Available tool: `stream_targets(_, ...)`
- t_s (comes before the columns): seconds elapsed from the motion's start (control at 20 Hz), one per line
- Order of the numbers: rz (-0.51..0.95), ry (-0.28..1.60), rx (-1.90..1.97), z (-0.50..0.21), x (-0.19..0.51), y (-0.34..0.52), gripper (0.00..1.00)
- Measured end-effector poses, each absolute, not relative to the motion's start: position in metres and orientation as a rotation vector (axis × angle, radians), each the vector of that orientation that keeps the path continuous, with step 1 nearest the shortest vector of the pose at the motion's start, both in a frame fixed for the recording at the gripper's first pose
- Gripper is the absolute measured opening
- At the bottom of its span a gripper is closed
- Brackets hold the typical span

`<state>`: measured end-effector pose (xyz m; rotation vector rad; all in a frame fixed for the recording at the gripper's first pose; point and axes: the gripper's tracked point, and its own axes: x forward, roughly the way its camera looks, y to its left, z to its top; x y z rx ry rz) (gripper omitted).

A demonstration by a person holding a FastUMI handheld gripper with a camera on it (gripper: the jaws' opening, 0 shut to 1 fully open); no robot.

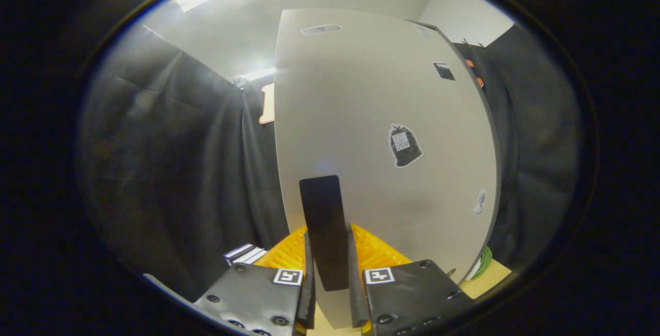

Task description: Open the shoe cabinet door, grab the shoes and put them into the shoe cabinet, then close the shoe cabinet door.

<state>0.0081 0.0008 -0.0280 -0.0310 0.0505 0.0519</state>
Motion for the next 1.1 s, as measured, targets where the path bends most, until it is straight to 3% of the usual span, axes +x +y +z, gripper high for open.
stream_targets(0.65, 0.158, 0.074, -0.040, -0.010, -0.071, -0.044, 0.25)
stream_targets(1.1, 0.051, 0.045, -0.024, 0.015, -0.139, -0.128, 0.24)
